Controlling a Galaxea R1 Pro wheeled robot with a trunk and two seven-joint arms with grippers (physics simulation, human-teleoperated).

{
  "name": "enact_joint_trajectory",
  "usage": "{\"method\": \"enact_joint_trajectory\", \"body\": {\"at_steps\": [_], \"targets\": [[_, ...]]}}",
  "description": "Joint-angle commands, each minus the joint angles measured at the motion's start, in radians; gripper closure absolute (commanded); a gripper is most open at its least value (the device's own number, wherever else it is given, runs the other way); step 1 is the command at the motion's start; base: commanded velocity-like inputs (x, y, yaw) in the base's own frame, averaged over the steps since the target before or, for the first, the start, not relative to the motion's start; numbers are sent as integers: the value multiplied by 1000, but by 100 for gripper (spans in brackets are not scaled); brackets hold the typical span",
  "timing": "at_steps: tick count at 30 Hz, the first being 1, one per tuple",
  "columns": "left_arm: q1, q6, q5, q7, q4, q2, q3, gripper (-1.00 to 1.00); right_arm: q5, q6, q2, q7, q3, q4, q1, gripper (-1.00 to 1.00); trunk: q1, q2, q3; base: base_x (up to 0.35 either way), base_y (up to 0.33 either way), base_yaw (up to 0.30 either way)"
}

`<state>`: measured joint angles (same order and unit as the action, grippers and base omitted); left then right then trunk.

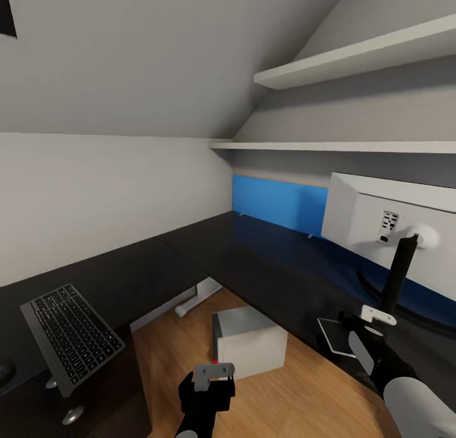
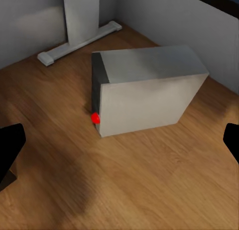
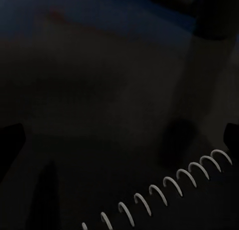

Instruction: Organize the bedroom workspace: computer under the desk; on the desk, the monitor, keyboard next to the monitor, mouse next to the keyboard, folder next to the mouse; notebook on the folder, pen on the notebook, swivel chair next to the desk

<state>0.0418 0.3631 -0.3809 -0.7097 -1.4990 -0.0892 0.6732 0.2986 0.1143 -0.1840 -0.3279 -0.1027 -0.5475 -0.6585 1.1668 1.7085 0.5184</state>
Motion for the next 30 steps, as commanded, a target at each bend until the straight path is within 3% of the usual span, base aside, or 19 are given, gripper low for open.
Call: {"method": "enact_joint_trajectory", "body": {"at_steps": [1,16,30], "targets": [[1,4,-6,-7,-1,0,2,-100,17,4,0,-3,0,24,0,-100,0,0,1,0,0,0],[1,4,-4,-2,3,6,-4,-100,-10,4,1,-5,-2,24,0,-100,0,0,1,-5,4,0],[1,4,-4,-2,3,9,-4,-100,-10,2,1,-5,-2,24,0,-100,0,0,1,-85,60,0]]}}
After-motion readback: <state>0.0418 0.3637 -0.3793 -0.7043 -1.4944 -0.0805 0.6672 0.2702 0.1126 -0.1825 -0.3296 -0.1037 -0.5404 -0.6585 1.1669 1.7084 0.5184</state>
